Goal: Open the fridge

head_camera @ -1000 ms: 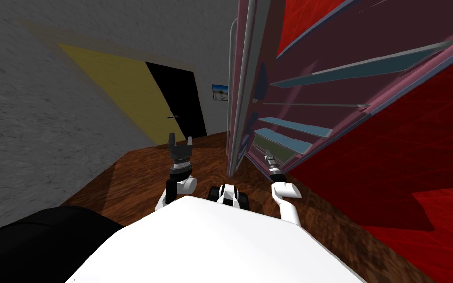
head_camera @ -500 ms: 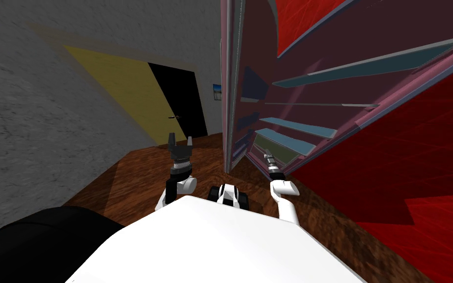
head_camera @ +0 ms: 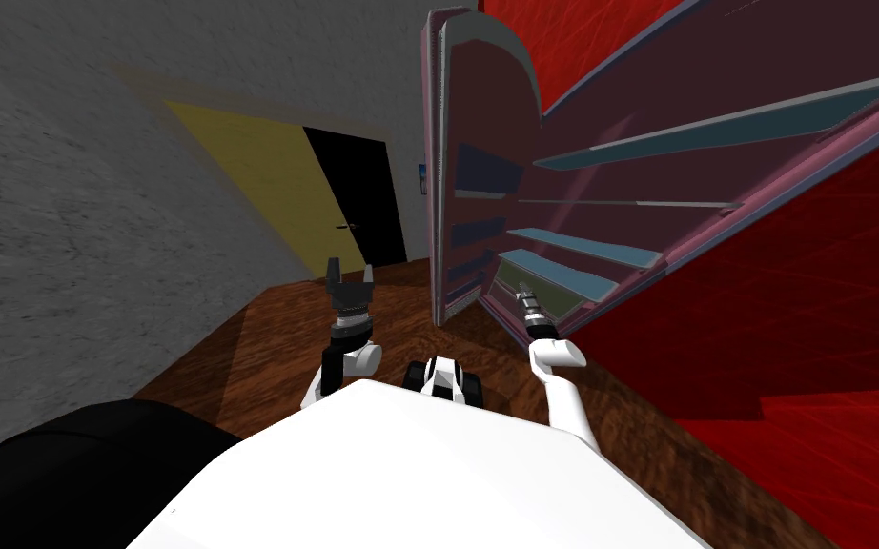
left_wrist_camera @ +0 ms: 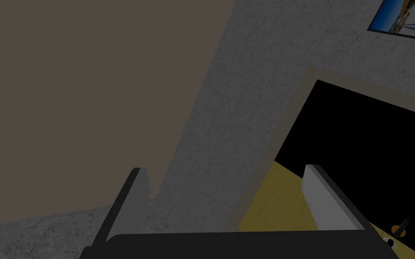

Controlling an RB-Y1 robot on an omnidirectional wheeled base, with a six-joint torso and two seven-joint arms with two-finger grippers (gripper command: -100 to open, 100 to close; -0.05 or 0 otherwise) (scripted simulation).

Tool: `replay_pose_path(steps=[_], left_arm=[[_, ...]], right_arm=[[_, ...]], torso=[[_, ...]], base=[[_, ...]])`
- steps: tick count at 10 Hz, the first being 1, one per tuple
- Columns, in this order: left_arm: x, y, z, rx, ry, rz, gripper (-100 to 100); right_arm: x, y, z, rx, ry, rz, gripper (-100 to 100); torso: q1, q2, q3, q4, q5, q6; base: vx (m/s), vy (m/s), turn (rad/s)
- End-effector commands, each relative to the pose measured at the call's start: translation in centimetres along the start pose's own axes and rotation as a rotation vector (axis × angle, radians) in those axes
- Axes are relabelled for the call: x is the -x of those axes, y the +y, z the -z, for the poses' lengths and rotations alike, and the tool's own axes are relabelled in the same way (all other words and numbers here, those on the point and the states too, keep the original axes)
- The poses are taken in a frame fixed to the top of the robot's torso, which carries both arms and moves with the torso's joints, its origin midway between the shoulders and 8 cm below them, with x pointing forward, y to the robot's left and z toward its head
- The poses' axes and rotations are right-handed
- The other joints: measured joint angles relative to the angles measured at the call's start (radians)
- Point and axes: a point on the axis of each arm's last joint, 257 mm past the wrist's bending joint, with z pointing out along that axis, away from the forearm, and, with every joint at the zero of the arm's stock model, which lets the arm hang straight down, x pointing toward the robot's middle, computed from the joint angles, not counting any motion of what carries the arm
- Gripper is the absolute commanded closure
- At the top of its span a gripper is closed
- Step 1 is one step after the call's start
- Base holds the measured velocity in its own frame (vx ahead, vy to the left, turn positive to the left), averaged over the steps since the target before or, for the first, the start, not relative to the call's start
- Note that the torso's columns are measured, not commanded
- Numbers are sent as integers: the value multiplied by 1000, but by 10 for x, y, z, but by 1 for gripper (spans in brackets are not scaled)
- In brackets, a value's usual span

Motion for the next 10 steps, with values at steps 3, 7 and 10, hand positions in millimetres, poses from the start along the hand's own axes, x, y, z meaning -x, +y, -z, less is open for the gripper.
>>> replay_pose_path(steps=[3, 7, 10], left_arm=[[0, 0, 0, 0, 0, 0, 0], [0, 0, 0, 0, 0, 0, 0], [0, 0, 0, 0, 0, 0, 0]], right_arm=[[-25, -14, -22, 6, 34, 2, -100], [-22, -10, -19, 6, 30, 1, 0], [-22, -10, -19, 6, 30, 1, 0]], torso=[[0, 0, 0, 0, 0, 0], [0, -1, 0, 0, 0, 0], [0, 1, 1, 0, 0, 0]], base=[[-57, 4, 58], [-8, 0, 2], [0, 0, 0]])
